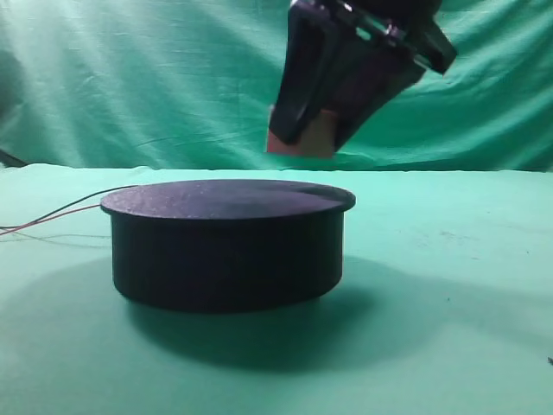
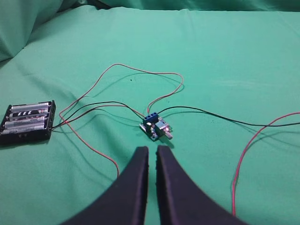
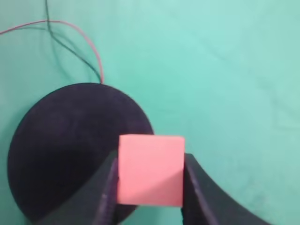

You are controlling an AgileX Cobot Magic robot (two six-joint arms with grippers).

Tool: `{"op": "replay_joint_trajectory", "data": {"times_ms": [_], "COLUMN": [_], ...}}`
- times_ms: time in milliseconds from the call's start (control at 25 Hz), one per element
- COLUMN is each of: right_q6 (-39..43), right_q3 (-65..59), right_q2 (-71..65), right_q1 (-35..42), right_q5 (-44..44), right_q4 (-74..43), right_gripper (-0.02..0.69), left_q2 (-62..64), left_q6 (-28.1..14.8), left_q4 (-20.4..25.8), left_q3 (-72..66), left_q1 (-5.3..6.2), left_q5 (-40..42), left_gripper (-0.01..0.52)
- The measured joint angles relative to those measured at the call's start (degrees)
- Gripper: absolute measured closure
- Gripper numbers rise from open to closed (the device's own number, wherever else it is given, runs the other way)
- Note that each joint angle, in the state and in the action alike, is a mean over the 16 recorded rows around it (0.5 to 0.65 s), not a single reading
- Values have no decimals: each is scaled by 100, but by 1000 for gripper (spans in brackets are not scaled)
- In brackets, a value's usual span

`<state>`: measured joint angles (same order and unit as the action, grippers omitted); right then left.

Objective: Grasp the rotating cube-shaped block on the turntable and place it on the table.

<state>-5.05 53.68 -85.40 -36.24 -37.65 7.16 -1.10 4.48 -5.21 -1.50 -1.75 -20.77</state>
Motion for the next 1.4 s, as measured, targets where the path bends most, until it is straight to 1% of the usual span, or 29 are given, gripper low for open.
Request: {"op": "replay_joint_trajectory", "data": {"times_ms": [120, 240, 400, 520, 640, 760, 880, 1200, 1280, 1400], "right_q6": [579, 954, 1105, 1122, 1127, 1131, 1135, 1142, 1127, 1073], "right_q3": [-393, -837, -1321, -1462, -1442, -1371, -1297, -1185, -1184, -1184], "right_q2": [151, 189, 133, 136, 279, 585, 1020, 2291, 2517, 2754], "right_q1": [0, 0, 0, 0, 0, 0, 0, 0, 0, 0], "right_q5": [129, 333, 639, 736, 654, 438, 167, -426, -496, -543], "right_q4": [-353, -482, -332, -179, -100, -79, -81, -139, -169, -224], "right_gripper": [428, 419, 367, 321, 313, 344, 397, 622, 651, 665], "left_q2": [0, 0, 0, 0, 0, 0, 0, 0, 0, 0], "left_q6": [0, 0, 0, 0, 0, 0, 0, 0, 0, 0], "left_q4": [0, 0, 0, 0, 0, 0, 0, 0, 0, 0], "left_q3": [0, 0, 0, 0, 0, 0, 0, 0, 0, 0], "left_q1": [0, 0, 0, 0, 0, 0, 0, 0, 0, 0], "left_q5": [0, 0, 0, 0, 0, 0, 0, 0, 0, 0], "left_gripper": [514, 514, 514, 514, 514, 514, 514, 514, 514, 514]}}
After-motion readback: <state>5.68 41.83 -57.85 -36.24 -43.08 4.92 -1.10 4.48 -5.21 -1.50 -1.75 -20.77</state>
